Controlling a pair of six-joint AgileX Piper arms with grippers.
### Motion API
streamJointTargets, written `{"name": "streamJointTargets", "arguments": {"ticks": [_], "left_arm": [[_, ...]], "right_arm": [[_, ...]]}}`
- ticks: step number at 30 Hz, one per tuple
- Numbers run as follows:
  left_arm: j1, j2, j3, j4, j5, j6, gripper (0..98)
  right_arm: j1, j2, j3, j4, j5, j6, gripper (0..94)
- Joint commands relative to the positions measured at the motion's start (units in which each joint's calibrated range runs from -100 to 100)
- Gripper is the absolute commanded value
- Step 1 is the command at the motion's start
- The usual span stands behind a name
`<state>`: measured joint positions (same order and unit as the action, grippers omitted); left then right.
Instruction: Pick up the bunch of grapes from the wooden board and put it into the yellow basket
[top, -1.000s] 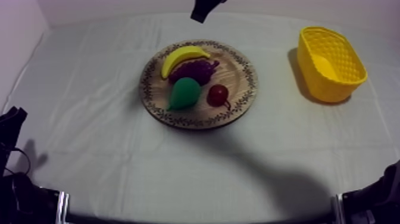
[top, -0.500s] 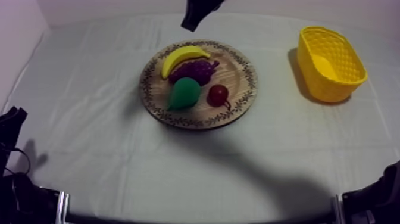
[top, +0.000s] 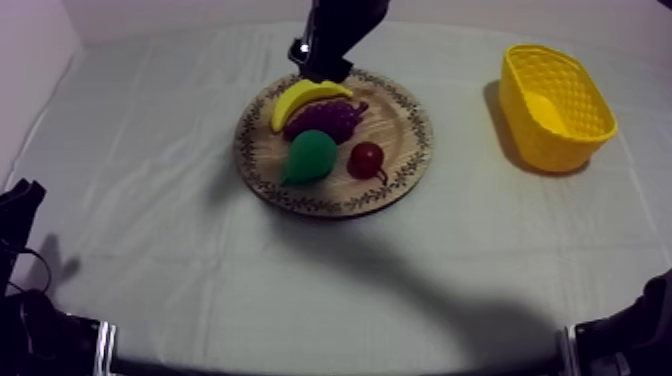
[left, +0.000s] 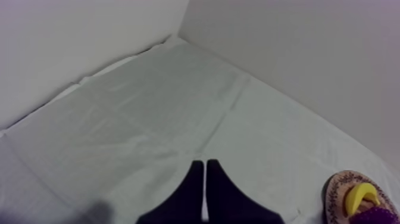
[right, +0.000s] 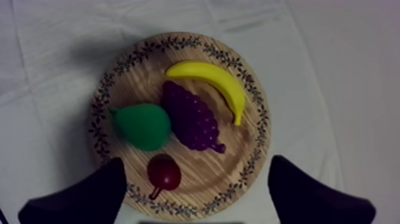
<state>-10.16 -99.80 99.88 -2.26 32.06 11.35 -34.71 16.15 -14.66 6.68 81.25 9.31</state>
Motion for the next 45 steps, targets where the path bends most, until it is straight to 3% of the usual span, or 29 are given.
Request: {"name": "streamJointTargets", "arguments": {"ticks": [1,12,27,45], "left_arm": [[-0.01,-0.03,0.01,-0.01,0.04,0.01,0.1],[-0.01,-0.03,0.01,-0.01,0.04,0.01,0.1],[-0.01,-0.03,0.01,-0.01,0.04,0.01,0.1],[-0.01,-0.03,0.01,-0.01,0.04,0.01,0.1]], "right_arm": [[0.14,0.38,-0.10,-0.24,-0.13,0.58,85.7],[0.85,4.74,-0.22,1.33,-4.28,1.47,86.7],[2.57,17.07,-0.35,6.51,-13.47,1.78,82.8],[3.68,26.00,-1.01,9.46,-17.30,1.25,81.3]]}}
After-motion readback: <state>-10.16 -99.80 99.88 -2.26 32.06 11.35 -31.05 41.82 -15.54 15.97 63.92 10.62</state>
